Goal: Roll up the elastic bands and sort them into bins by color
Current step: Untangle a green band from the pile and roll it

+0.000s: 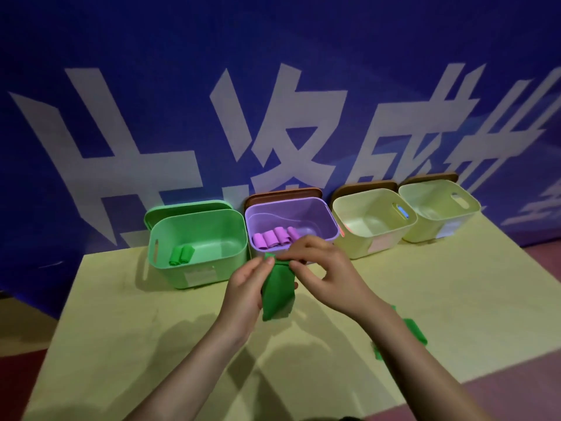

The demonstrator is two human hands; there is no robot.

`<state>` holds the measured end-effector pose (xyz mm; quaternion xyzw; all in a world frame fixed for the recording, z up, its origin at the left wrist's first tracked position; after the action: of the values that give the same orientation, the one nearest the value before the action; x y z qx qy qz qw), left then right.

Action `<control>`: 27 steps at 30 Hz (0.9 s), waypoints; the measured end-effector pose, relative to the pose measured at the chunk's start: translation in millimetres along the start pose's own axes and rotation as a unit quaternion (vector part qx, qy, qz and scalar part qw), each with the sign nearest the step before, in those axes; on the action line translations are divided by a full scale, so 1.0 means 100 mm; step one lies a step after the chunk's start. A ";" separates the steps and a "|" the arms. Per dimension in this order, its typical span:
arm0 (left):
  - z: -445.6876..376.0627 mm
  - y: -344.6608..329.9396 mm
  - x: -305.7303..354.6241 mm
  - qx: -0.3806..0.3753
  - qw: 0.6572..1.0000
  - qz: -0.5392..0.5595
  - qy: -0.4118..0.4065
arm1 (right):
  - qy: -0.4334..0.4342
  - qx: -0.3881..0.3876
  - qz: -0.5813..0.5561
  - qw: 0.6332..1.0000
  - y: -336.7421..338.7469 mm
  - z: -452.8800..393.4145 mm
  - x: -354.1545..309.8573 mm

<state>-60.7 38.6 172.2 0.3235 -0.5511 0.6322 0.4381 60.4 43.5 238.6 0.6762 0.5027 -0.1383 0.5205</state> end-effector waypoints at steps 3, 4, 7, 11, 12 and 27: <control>0.08 0.02 -0.02 -0.013 0.998 -0.056 -0.029 | -0.084 0.035 -0.054 0.994 -0.01 0.18 0.03; 0.11 0.00 0.00 -0.019 0.995 -0.084 -0.048 | -0.125 0.053 -0.082 0.987 -0.02 0.24 0.08; 0.21 -0.01 0.03 -0.027 0.984 -0.151 -0.094 | -0.213 0.072 -0.143 0.964 -0.09 0.36 0.18; 0.34 0.06 0.01 -0.017 0.986 -0.144 -0.085 | -0.211 0.068 -0.137 0.965 -0.17 0.41 0.16; 0.35 0.08 0.00 -0.019 0.987 -0.140 -0.082 | -0.208 0.064 -0.142 0.966 -0.20 0.42 0.14; 0.20 0.03 -0.14 0.056 0.998 0.008 0.015 | 0.028 0.031 0.064 0.997 -0.04 0.13 -0.03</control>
<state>-59.5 16.0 161.7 0.3337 -0.5109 0.6702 0.4225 60.7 30.7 232.7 0.7267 0.4681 -0.1009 0.4926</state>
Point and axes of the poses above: each hand's wrist, its own z-axis away from the middle knuckle, its own y-axis out of the back of the hand, x = y × z, the point moved 8 cm from there along -z, towards the middle knuckle, and after that the axes turned 2 degrees about z, right-handed, at the moved point
